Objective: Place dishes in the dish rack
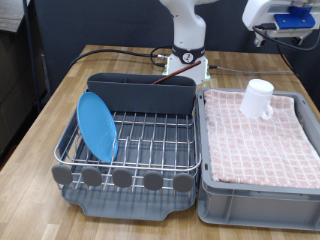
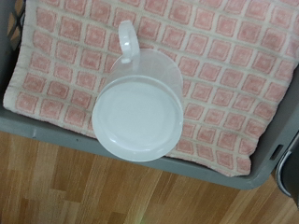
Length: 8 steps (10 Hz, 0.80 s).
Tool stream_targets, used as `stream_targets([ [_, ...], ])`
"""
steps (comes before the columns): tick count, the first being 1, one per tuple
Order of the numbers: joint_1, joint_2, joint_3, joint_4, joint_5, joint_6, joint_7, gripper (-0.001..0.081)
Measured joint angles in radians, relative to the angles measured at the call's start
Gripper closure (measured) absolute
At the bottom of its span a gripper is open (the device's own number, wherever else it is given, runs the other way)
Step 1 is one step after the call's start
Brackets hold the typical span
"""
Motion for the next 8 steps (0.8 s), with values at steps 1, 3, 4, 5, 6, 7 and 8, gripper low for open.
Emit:
stream_targets([
  [1,0.0,0.025,0.005,0.008,0.015,-0.013,0.002,0.0004],
  [3,0.0,0.08,0.01,0.03,0.027,-0.021,0.001,0.0004],
  [4,0.0,0.108,0.014,0.041,0.027,-0.017,0.001,0.0004],
  [5,0.0,0.133,0.018,0.052,0.027,-0.013,0.001,0.0004],
  [6,0.0,0.158,0.023,0.064,0.028,-0.01,0.001,0.0004],
  [7,0.0,0.179,0.03,0.069,0.036,0.017,-0.016,0.0004],
  [8,0.0,0.192,0.034,0.074,0.038,0.038,-0.034,0.0004],
])
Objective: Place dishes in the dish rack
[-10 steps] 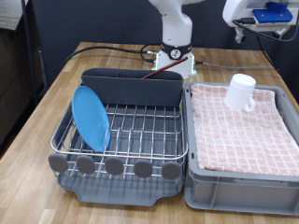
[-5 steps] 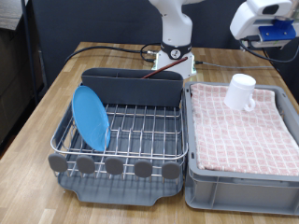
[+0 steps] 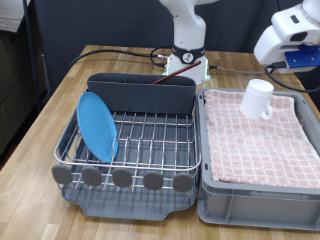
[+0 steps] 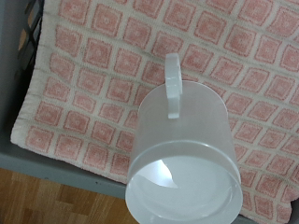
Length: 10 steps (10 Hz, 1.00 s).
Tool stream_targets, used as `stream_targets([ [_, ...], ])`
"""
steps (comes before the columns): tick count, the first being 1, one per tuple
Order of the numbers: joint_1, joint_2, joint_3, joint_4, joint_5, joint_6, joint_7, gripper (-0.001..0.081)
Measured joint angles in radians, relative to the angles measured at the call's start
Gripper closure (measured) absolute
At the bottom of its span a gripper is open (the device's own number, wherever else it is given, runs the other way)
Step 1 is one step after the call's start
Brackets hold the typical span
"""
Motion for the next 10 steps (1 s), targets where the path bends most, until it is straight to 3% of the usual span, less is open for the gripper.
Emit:
stream_targets([
  [5,0.0,0.021,0.001,0.009,0.018,-0.08,0.013,0.0004],
  [10,0.0,0.083,0.01,0.011,0.033,-0.038,0.015,0.0004],
])
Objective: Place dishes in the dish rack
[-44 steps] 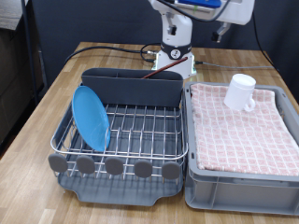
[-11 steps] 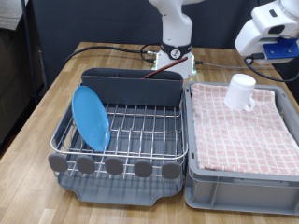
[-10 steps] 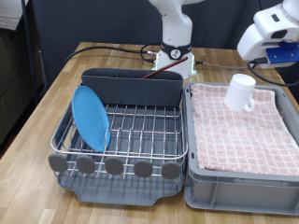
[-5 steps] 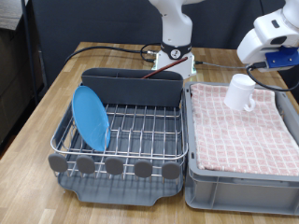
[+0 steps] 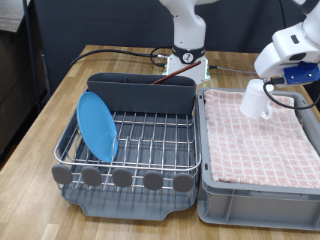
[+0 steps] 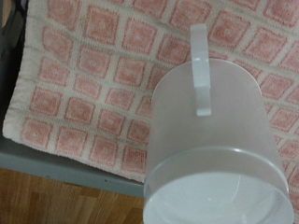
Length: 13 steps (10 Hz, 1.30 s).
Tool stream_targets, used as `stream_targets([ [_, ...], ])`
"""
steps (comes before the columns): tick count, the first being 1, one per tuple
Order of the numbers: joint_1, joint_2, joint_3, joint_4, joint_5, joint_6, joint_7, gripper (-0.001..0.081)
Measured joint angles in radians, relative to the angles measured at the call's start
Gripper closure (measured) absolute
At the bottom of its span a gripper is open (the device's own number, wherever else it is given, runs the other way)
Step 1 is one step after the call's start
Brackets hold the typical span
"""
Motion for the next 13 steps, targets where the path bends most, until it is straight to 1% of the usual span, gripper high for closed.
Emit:
stream_targets([
  [4,0.0,0.047,0.0,-0.002,0.0,0.07,0.0,0.0004],
  [8,0.0,0.077,0.0,-0.015,-0.01,0.108,-0.009,0.0004],
  [11,0.0,0.084,0.0,-0.043,-0.037,0.152,-0.055,0.0004],
  [13,0.0,0.085,-0.001,-0.06,-0.048,0.161,-0.065,0.0004],
])
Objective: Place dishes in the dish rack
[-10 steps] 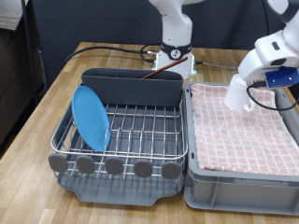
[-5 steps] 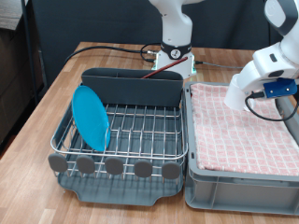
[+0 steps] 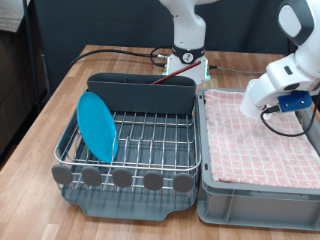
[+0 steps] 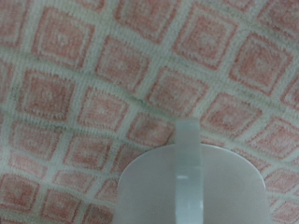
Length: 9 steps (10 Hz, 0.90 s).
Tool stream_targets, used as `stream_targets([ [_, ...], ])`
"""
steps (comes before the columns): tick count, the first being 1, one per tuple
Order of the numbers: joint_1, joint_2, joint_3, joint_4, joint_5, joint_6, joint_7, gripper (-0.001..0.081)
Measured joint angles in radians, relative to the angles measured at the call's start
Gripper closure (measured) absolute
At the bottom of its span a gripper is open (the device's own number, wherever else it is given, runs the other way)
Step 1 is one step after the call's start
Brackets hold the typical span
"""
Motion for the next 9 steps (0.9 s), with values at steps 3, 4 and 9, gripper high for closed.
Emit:
stream_targets([
  [3,-0.005,0.0,-0.001,-0.029,0.0,0.039,-0.016,0.0004],
  [4,-0.006,0.001,-0.002,-0.039,0.0,0.058,-0.023,0.0004],
  [9,-0.008,0.001,-0.011,-0.074,0.003,0.104,-0.024,0.0095],
])
